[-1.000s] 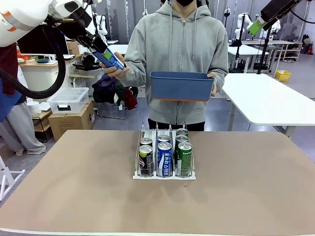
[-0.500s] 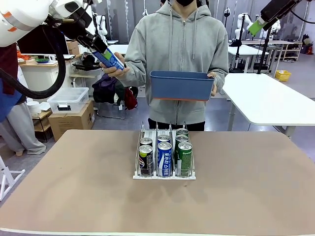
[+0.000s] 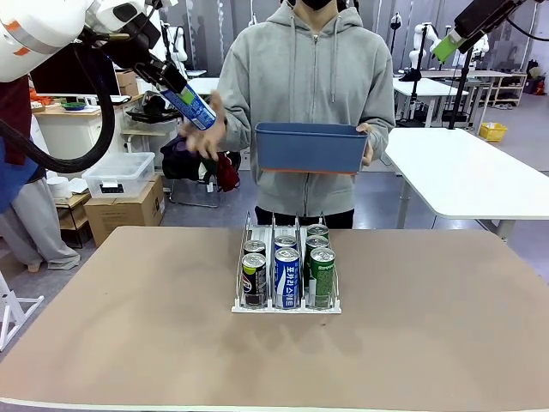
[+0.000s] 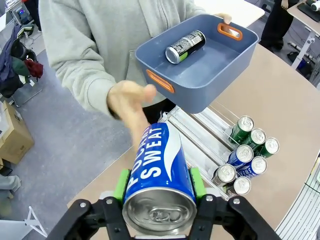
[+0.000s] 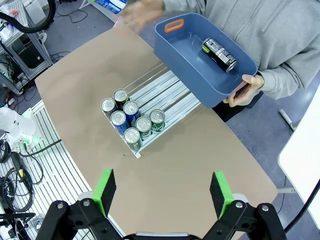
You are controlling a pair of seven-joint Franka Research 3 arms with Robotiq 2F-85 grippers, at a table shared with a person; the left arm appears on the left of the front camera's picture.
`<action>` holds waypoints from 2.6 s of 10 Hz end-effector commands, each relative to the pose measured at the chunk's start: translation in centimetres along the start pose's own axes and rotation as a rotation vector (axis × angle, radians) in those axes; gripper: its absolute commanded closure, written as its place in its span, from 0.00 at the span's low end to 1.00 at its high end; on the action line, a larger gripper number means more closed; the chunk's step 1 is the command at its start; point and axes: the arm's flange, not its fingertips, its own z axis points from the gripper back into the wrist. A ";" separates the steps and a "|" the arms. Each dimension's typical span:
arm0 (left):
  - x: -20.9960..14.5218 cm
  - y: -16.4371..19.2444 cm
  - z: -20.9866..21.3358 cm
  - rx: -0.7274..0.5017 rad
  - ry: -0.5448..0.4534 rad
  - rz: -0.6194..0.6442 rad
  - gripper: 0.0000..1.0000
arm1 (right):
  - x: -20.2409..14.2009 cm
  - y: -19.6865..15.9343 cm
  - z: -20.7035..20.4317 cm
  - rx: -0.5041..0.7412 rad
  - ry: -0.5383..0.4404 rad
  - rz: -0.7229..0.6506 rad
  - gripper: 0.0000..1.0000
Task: Fill the beverage cans into the dispenser.
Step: Place the picked Ionic drink in the line of the Automatic Can Dispenser with the same cans.
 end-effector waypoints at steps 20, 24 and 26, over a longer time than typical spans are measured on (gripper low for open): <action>-5.7 -12.2 1.5 -0.081 0.276 0.210 0.42 | -0.1 0.0 0.0 0.002 -0.001 -0.001 0.00; -5.5 -11.7 1.1 -0.034 0.281 0.207 0.42 | -0.1 0.0 0.0 0.002 -0.001 -0.001 0.00; -5.9 -12.4 1.0 -0.065 0.304 0.196 0.42 | -0.1 0.0 0.0 0.002 -0.001 -0.001 0.00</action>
